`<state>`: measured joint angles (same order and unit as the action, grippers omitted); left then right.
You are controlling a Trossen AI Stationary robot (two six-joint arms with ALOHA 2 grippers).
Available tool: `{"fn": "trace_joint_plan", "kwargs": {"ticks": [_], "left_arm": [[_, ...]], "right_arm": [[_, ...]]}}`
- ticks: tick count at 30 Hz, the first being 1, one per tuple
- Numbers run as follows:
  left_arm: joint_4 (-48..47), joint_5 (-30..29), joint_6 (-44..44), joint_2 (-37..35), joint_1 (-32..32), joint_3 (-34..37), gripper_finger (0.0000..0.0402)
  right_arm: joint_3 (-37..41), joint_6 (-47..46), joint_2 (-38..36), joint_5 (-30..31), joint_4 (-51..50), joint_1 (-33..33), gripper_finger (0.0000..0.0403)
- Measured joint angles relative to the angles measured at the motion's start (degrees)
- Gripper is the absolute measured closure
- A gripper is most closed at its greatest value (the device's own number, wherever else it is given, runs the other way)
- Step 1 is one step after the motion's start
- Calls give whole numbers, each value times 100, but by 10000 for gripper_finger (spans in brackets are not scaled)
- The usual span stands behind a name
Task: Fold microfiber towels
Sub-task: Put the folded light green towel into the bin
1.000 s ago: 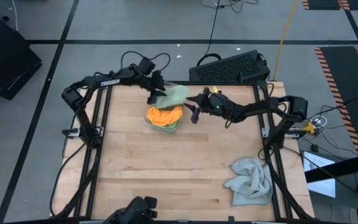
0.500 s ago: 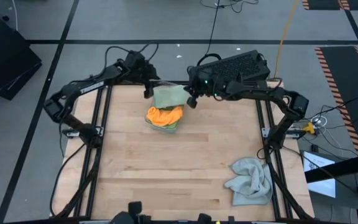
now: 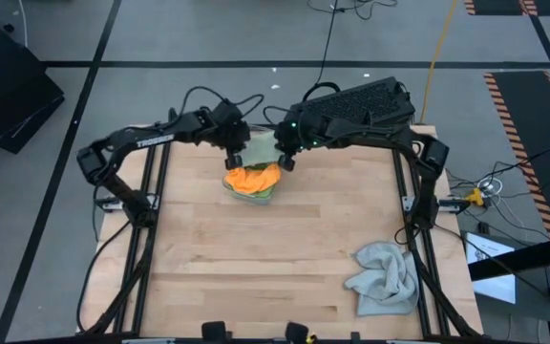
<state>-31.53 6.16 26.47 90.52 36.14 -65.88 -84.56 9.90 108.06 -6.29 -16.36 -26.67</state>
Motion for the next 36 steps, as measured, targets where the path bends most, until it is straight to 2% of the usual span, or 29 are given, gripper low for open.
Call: {"fn": "trace_joint_plan", "kwargs": {"ticks": [3,5,11,18,25,28,36], "left_arm": [[-69,-344,33,73,83,20,393],[128,-335,90,22,176,8,398],[411,309,164,1,466,6,383],[221,635,113,-9,318,7,391],[102,547,-55,102,69,3,392],[305,194,-115,376,68,3,388],[519,42,52,828,119,5,397]], "right_arm": [[-50,-87,152,20,119,-21,402],[-48,-115,285,16,172,-43,402],[-37,-231,531,-449,500,-25,403],[-37,-340,720,-442,499,-37,403],[-35,-401,802,-454,648,-47,403],[-35,-368,762,-449,582,-9,403],[-33,-204,230,-445,-13,189,403]]}}
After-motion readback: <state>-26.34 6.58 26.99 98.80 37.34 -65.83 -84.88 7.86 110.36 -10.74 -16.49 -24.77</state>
